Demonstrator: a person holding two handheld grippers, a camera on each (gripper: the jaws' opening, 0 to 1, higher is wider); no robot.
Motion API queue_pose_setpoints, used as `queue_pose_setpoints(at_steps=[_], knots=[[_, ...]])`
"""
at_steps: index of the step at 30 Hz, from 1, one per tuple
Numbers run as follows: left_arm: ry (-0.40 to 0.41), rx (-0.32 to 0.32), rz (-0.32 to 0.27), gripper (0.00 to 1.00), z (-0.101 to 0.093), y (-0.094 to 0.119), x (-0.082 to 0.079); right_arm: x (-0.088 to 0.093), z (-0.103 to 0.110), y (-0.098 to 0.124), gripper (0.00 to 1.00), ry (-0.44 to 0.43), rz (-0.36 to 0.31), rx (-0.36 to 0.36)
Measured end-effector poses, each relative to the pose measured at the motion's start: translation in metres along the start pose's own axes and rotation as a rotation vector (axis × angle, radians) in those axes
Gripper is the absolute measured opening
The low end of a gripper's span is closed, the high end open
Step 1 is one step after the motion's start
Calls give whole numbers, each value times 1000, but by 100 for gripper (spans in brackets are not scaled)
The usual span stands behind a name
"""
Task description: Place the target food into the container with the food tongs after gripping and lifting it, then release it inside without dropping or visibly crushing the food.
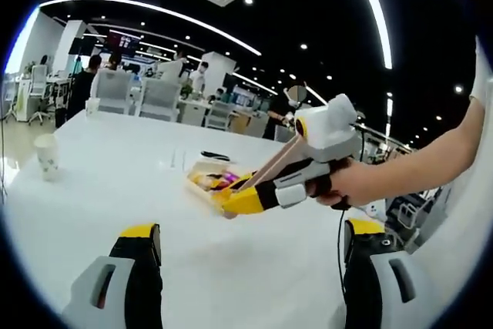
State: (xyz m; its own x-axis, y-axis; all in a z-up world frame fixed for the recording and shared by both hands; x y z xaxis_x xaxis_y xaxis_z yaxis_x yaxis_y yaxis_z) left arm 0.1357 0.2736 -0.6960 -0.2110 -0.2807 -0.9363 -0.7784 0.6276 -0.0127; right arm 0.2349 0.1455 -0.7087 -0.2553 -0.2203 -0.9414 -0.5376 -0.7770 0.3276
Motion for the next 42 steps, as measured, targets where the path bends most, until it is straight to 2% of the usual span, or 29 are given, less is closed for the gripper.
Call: queue_pose_setpoints(at_steps=[2, 8, 12, 13, 14, 16, 18, 22, 27, 29, 34, 42], knots=[[-6, -3, -18, 99, -1, 1, -5, -6, 3, 2, 21, 13, -12, -13], [-14, 48, -76, 99, -14, 1, -19, -22, 6, 13, 21, 0, -60, -31], [-12, 60, -79, 99, -21, -1, -17, -26, 6, 22, 21, 24, -67, -34], [3, 65, -76, 99, -23, -2, -16, -27, 5, 26, 21, 25, -71, -30], [60, 84, -106, 99, -29, -4, -17, -27, 3, 29, 21, 28, -78, -22], [120, 100, -181, 99, -34, -6, -23, -26, 2, 33, 21, 18, -80, -18], [133, 100, -196, 99, -35, -8, -25, -24, 0, 39, 22, 11, -84, -14], [102, 71, -200, 99, -34, -11, -30, -23, -2, 45, 22, 2, -84, -15], [179, 87, -225, 99, -36, -13, -33, -29, -7, 53, 22, -12, -106, 6], [163, 92, -227, 99, -36, -15, -34, -31, -9, 56, 22, -9, -113, 14], [143, 103, -175, 99, -35, -22, -35, -37, -19, 62, 22, -13, -129, 39], [128, 98, -157, 99, -38, -21, -38, -48, -30, 67, 22, -10, -159, 63]])
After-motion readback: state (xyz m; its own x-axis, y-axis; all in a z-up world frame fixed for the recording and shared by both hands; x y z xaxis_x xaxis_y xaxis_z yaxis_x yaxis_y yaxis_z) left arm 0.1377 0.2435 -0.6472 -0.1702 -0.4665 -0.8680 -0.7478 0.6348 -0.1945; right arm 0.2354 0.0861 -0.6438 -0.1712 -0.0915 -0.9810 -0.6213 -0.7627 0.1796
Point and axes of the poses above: the point that each gripper's makers call its tool centre point, and the gripper's own axes: y roughly backward along the fingers, z roughly to its left, x roughly out of its underside, the point moved 7 cm from there along y, roughly backward along the fingers, and after that the axes turned 15 degrees about -z, right-handed, at the moved point
